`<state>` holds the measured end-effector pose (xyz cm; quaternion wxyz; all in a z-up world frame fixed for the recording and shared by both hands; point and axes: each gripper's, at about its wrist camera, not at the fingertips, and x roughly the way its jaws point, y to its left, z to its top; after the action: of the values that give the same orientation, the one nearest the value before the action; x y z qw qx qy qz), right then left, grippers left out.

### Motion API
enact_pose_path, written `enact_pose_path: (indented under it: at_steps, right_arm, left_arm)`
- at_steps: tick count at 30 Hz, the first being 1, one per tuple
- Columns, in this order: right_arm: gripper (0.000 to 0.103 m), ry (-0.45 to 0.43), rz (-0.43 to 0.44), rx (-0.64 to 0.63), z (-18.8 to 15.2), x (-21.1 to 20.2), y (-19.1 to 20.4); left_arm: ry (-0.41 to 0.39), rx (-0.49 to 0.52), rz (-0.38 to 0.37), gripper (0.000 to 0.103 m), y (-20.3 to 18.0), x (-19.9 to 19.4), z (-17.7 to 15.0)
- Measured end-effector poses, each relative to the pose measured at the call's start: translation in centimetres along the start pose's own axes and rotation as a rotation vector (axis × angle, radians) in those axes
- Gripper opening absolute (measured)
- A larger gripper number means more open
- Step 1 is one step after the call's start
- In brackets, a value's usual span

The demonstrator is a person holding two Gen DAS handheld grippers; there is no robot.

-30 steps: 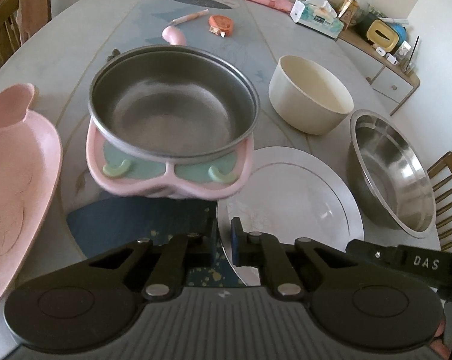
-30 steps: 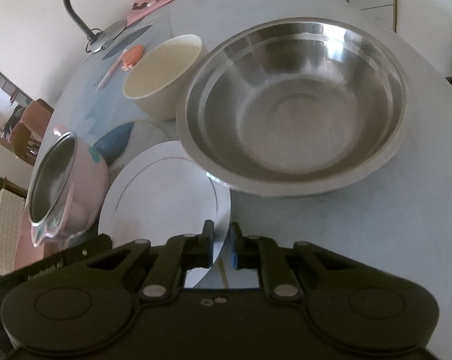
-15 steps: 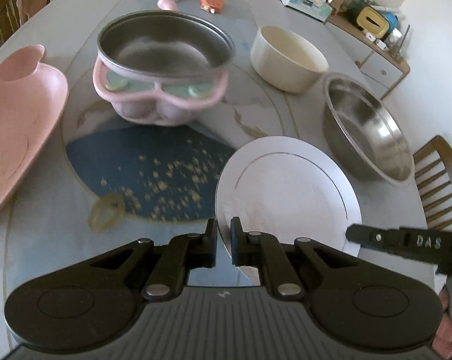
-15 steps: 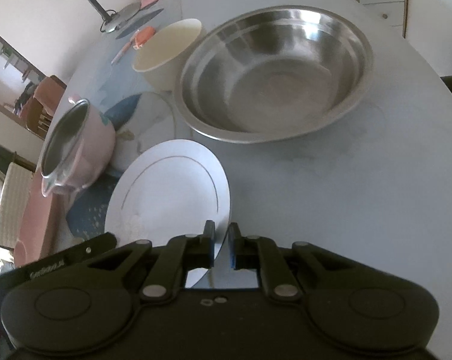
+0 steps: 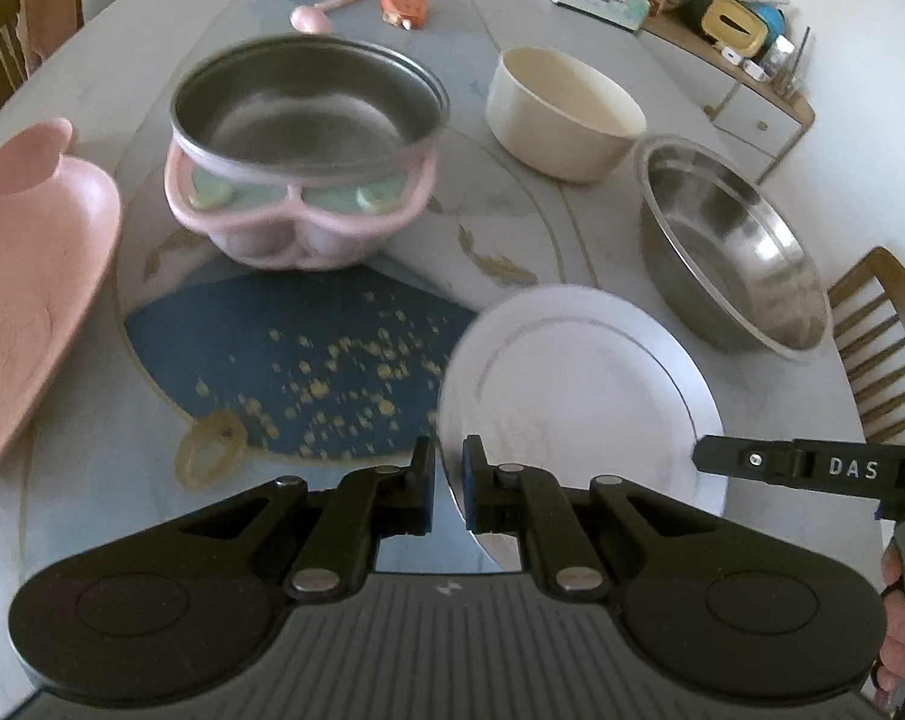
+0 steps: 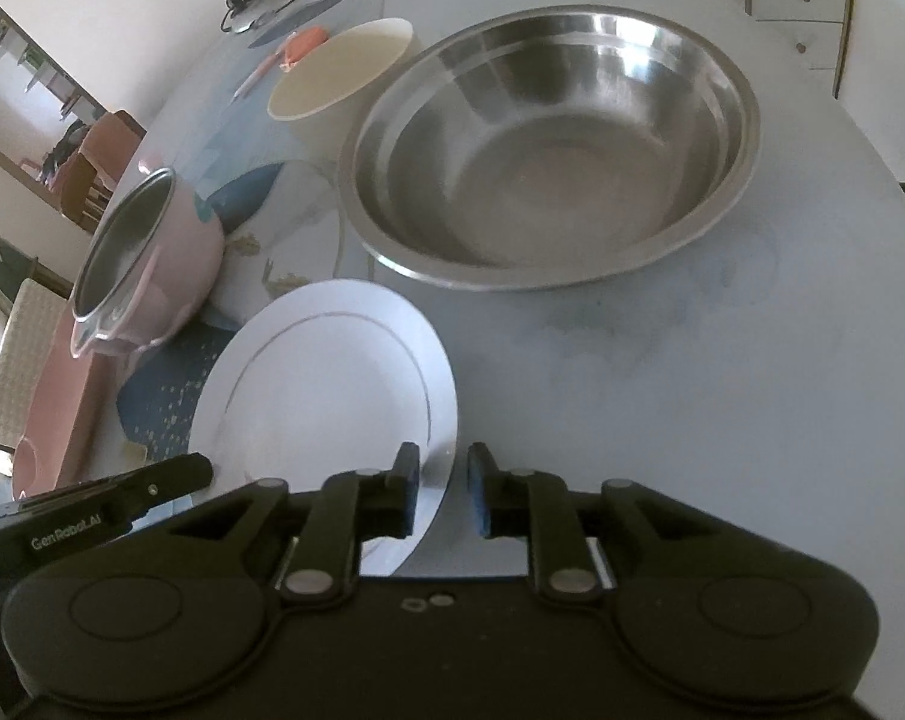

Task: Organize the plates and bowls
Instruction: 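Carry the small white plate with both grippers toward the large plate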

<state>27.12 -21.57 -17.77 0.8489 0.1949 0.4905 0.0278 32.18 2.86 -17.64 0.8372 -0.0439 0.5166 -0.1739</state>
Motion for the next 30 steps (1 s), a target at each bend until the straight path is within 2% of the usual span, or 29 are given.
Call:
enact_pose_path:
  at_steps: [4, 13, 19, 22, 30]
  right_arm:
    - [0.022, -0.007, 0.003, 0.006, 0.7, 0.3, -0.2]
    - [0.022, -0.005, 0.013, 0.024, 1.2, 0.5, -0.3]
    - [0.013, -0.006, 0.001, 0.013, 1.1, 0.6, 0.1]
    - [0.012, -0.001, 0.012, 0.021, 0.9, 0.5, 0.1]
    - [0.01, -0.011, 0.02, 0.016, 0.2, -0.7, 0.1]
  left_arm:
    - [0.017, -0.031, -0.039, 0.008, 0.8, 0.7, 1.0]
    - [0.033, -0.014, -0.061, 0.008, 0.7, 1.4, 1.7]
    - [0.033, -0.011, -0.046, 0.008, 0.5, 1.3, 1.7]
    - [0.025, -0.013, -0.023, 0.009, 0.3, 1.2, 1.7]
    - [0.026, -0.046, -0.031, 0.009, 0.5, 0.5, 0.8]
